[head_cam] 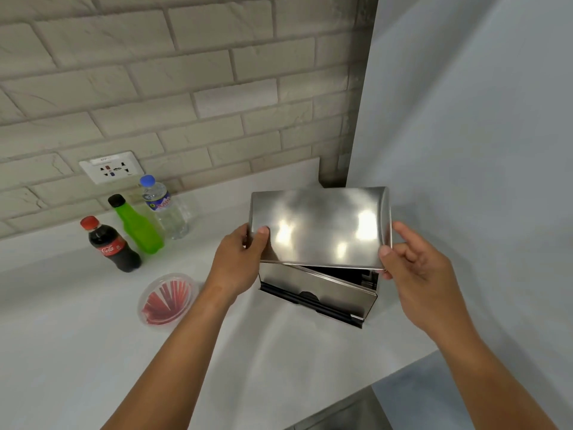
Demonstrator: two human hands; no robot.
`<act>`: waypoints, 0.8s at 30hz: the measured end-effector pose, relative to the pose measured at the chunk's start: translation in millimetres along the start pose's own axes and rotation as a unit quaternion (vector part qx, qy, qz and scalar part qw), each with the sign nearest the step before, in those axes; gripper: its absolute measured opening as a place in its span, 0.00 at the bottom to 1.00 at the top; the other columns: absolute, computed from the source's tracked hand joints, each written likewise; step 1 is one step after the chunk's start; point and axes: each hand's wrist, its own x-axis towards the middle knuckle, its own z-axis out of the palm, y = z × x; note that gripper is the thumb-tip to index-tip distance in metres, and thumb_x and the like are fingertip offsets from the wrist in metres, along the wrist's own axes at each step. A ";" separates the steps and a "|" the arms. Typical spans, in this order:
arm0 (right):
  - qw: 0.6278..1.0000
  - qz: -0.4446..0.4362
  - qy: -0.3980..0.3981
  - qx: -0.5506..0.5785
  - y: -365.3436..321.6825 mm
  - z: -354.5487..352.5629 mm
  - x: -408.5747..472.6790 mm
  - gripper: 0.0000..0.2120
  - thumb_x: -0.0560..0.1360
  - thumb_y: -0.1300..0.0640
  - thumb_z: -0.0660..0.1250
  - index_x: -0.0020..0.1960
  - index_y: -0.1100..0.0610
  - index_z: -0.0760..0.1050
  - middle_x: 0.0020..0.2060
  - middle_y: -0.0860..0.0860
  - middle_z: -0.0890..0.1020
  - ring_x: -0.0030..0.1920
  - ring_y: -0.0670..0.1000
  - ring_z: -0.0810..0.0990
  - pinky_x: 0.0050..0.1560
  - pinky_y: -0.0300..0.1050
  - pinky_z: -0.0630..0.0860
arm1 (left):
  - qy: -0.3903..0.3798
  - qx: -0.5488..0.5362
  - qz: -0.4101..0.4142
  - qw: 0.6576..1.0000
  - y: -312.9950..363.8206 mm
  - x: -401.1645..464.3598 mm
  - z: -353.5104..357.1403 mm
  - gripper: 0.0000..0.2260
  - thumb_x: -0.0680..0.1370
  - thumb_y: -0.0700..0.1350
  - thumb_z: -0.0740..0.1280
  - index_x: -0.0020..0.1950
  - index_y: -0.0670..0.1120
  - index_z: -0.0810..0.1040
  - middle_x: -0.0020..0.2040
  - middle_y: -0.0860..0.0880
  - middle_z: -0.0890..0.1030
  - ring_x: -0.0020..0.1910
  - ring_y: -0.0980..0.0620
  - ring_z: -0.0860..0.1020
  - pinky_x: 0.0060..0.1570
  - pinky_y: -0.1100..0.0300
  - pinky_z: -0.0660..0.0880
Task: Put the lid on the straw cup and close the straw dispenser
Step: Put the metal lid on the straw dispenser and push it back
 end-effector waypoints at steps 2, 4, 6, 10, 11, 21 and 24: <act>1.000 0.028 -0.007 -0.013 9.4 0.1 9.8 0.22 0.81 0.53 0.70 0.74 0.43 0.74 0.35 0.43 0.82 0.40 0.43 0.84 0.53 0.39 0.80 | 0.001 0.028 0.006 1.000 1.8 8.2 5.8 0.19 0.85 0.52 0.64 0.43 0.40 0.81 0.34 0.53 0.86 0.29 0.61 0.78 0.32 0.71 0.70; 0.999 0.033 -0.022 -0.021 14.8 3.2 14.6 0.13 0.80 0.51 0.70 0.61 0.36 0.81 0.33 0.46 0.76 0.37 0.45 0.78 0.48 0.34 0.76 | 0.007 0.058 0.018 0.998 4.4 15.8 11.3 0.19 0.85 0.50 0.63 0.41 0.39 0.82 0.32 0.51 0.85 0.28 0.59 0.78 0.32 0.69 0.70; 0.999 0.037 -0.024 -0.029 17.6 7.1 15.9 0.07 0.78 0.48 0.70 0.56 0.39 0.79 0.35 0.47 0.79 0.37 0.48 0.77 0.46 0.35 0.74 | 0.002 0.095 0.023 0.995 5.7 21.9 16.5 0.20 0.85 0.51 0.63 0.41 0.39 0.82 0.35 0.48 0.86 0.32 0.53 0.81 0.36 0.61 0.74; 0.997 0.068 0.000 -0.045 22.7 11.2 19.8 0.11 0.80 0.50 0.69 0.48 0.31 0.80 0.50 0.32 0.82 0.51 0.32 0.80 0.52 0.35 0.71 | -0.017 0.154 0.018 0.988 2.7 32.4 26.5 0.21 0.85 0.55 0.62 0.45 0.39 0.81 0.45 0.39 0.84 0.44 0.39 0.82 0.50 0.47 0.80; 0.996 0.075 -0.004 -0.048 24.5 10.5 21.2 0.11 0.80 0.50 0.69 0.47 0.32 0.80 0.51 0.34 0.82 0.52 0.34 0.80 0.52 0.35 0.71 | -0.018 0.162 0.017 0.986 1.3 34.2 28.6 0.21 0.85 0.55 0.61 0.46 0.39 0.81 0.46 0.38 0.83 0.46 0.39 0.82 0.51 0.46 0.79; 0.992 0.103 -0.035 -0.058 43.2 4.1 32.3 0.06 0.82 0.52 0.68 0.51 0.52 0.82 0.53 0.33 0.78 0.55 0.26 0.72 0.53 0.24 0.71 | -0.053 0.182 -0.007 0.982 -2.7 58.7 33.6 0.20 0.85 0.57 0.60 0.48 0.42 0.79 0.50 0.40 0.81 0.46 0.43 0.79 0.43 0.56 0.71; 0.993 0.088 -0.032 -0.069 49.3 -0.2 39.6 0.15 0.82 0.51 0.68 0.56 0.65 0.77 0.58 0.40 0.69 0.57 0.29 0.63 0.64 0.34 0.66 | -0.070 0.178 -0.005 0.981 -1.6 67.3 33.0 0.23 0.85 0.56 0.61 0.47 0.38 0.81 0.45 0.40 0.84 0.43 0.44 0.79 0.36 0.56 0.72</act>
